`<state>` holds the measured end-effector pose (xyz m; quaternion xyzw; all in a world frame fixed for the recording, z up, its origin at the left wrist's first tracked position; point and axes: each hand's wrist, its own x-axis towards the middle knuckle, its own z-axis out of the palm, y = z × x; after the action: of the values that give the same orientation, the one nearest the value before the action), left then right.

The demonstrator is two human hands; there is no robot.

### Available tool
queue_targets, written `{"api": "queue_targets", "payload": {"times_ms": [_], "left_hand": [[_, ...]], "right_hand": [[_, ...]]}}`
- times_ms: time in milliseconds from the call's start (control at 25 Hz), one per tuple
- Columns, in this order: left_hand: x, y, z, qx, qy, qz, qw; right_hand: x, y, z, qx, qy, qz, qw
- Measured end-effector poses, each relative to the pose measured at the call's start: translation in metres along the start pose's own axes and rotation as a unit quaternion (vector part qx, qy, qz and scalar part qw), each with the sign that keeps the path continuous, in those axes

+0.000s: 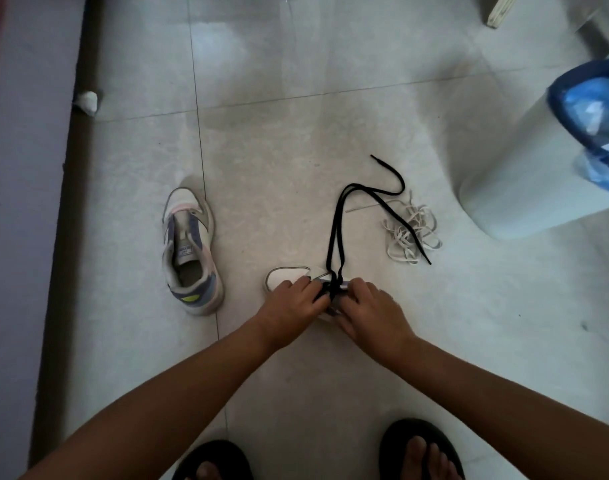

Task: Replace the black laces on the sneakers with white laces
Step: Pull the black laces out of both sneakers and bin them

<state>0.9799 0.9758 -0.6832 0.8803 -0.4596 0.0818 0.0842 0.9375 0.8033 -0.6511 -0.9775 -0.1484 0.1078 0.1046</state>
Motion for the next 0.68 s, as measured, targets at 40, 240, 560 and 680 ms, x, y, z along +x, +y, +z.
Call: {"api": "queue_targets", "payload": {"times_ms": [40,240,560,680], "left_hand": [[0.003,-0.001,-0.001,0.019,-0.003,0.018,1.000],[0.008,0.004,-0.001,0.064,-0.011,0.055,0.996],[0.001,-0.008,-0.003,0.024,-0.022,0.043,0.999],[0.021,0.006,0.003,0.000,-0.008,0.018,1.000]], "right_hand": [[0.003,0.003,0.001,0.003,-0.011,0.006,1.000],[0.008,0.022,0.015,0.002,-0.053,0.056,0.997],[0.002,0.048,0.013,0.049,-0.041,0.077,0.995],[0.002,0.044,0.013,0.036,-0.049,0.067,0.996]]}}
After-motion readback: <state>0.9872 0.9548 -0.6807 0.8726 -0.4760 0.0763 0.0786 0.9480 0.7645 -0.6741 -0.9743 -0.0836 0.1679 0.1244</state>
